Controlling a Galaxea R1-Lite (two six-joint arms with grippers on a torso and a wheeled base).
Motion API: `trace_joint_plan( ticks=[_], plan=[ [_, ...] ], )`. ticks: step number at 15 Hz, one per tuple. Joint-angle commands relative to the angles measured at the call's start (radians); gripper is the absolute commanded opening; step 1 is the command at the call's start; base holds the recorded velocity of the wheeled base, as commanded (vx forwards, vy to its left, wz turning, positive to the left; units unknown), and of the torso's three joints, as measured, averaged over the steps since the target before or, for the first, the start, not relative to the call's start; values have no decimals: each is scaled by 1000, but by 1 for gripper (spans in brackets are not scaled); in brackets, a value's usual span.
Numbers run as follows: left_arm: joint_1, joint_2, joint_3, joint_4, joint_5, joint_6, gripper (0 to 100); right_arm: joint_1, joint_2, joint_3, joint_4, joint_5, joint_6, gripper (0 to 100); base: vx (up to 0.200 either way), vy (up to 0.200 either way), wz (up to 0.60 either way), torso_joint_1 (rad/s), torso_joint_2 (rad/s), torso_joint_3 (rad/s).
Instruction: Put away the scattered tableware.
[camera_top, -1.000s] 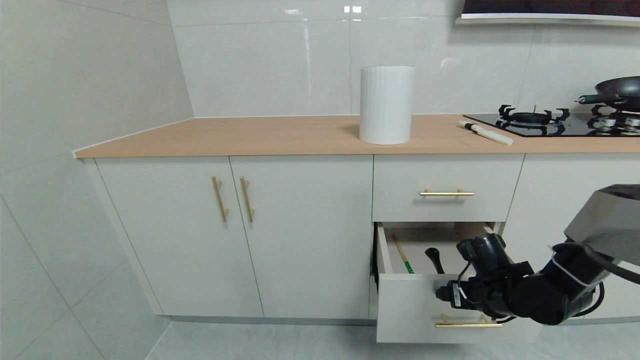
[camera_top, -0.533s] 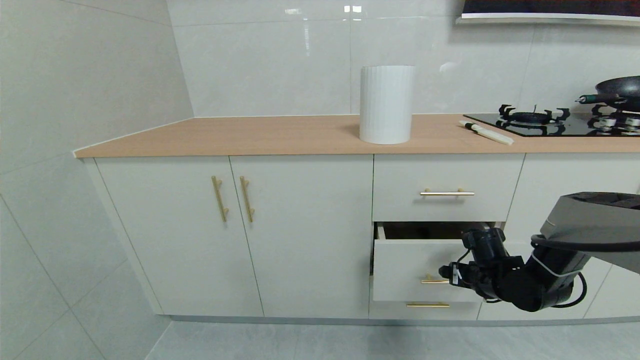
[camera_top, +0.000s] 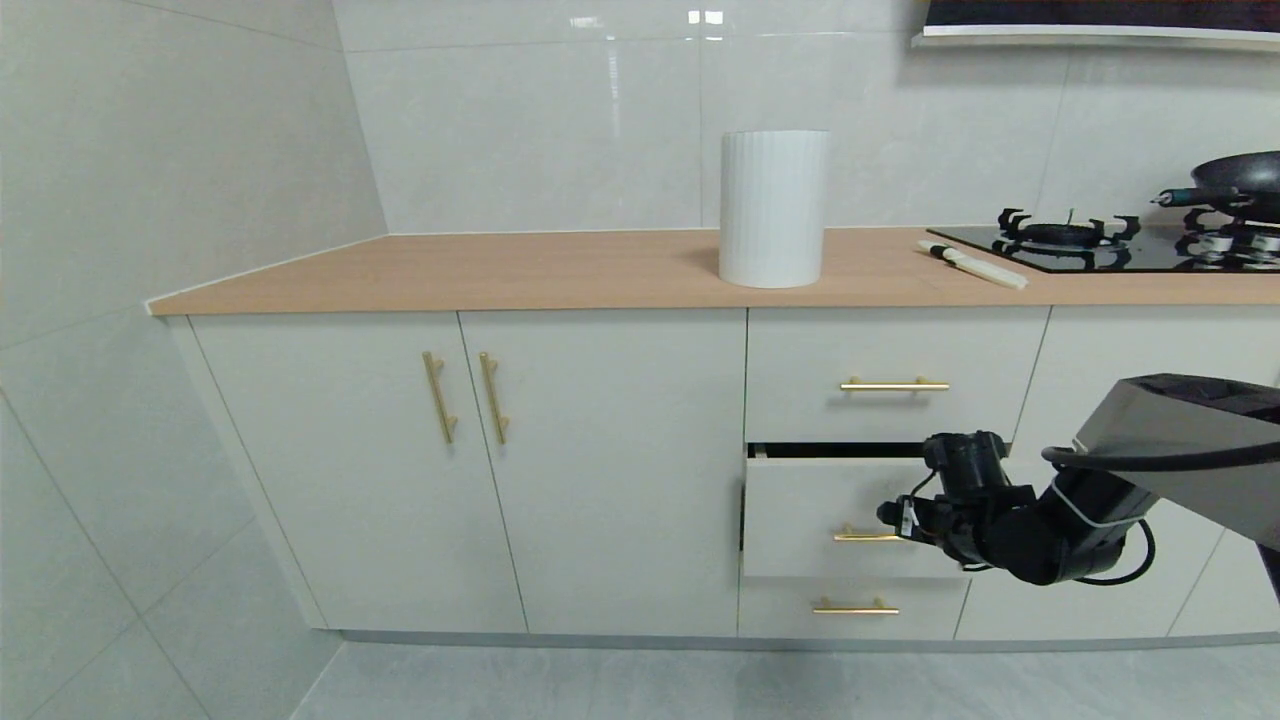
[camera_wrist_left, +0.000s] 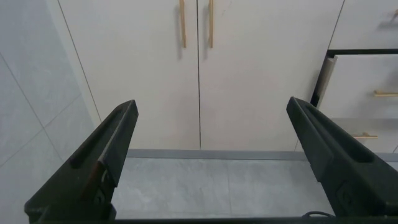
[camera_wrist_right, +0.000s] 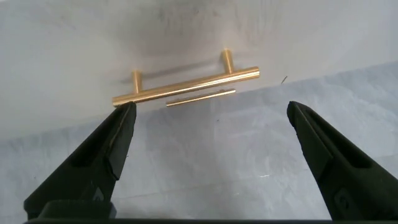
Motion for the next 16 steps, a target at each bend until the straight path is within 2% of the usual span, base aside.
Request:
trace_joint_plan(
  ticks=[1, 4, 6, 16],
  plan=[
    [1, 0, 0, 0, 0, 0, 100, -2, 29, -122, 72, 2, -1, 100, 0, 0, 0, 0, 0, 0],
    [1, 0, 0, 0, 0, 0, 100, -11, 78, -241, 118, 3, 1, 100, 0, 0, 0, 0, 0, 0],
    [1, 0, 0, 0, 0, 0, 100, -22, 109, -273, 114, 3, 4, 100, 0, 0, 0, 0, 0, 0],
    [1, 0, 0, 0, 0, 0, 100, -67, 181, -345, 69, 5, 61, 100, 0, 0, 0, 0, 0, 0]
  ],
)
